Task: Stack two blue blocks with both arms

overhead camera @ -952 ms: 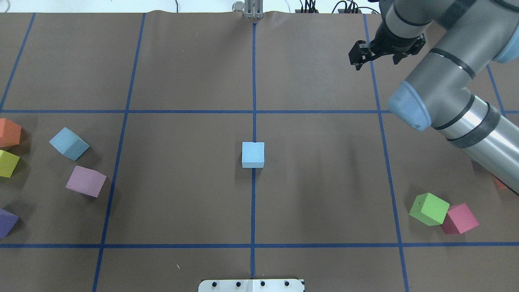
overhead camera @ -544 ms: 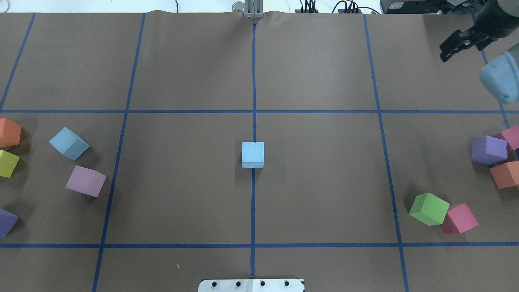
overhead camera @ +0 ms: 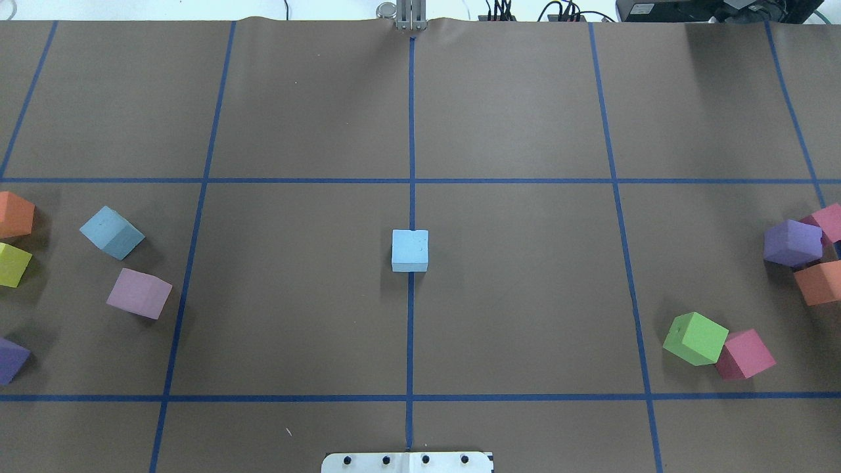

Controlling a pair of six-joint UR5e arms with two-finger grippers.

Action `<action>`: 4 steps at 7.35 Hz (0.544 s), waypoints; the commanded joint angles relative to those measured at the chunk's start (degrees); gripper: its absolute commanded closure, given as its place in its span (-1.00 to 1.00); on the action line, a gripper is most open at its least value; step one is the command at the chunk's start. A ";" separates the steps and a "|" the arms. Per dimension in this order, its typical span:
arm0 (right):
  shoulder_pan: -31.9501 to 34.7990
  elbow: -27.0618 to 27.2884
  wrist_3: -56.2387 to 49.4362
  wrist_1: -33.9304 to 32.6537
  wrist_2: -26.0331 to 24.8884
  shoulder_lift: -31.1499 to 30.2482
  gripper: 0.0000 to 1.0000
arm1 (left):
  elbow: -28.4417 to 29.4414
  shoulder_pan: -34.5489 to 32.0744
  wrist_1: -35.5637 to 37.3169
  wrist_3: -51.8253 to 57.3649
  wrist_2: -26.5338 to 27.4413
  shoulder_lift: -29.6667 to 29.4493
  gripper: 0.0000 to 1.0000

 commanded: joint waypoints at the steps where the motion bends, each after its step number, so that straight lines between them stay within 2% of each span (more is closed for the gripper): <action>1: 4.71 1.17 -1.66 1.31 -0.78 -7.70 -1.00 | 0.69 10.21 -0.04 -5.17 1.56 -0.38 -0.97; 2: 7.26 1.00 -2.17 1.22 -0.53 -8.16 -1.00 | 1.04 14.88 -0.12 -8.68 6.27 -0.81 -0.97; 3: 7.89 0.92 -1.74 1.22 1.48 -8.43 -1.00 | 1.48 18.67 -0.47 -12.19 8.32 -1.17 -0.97; 4: 8.16 1.00 -1.82 1.31 1.76 -9.30 -1.00 | 2.70 19.32 -1.26 -12.40 8.43 -1.43 -0.97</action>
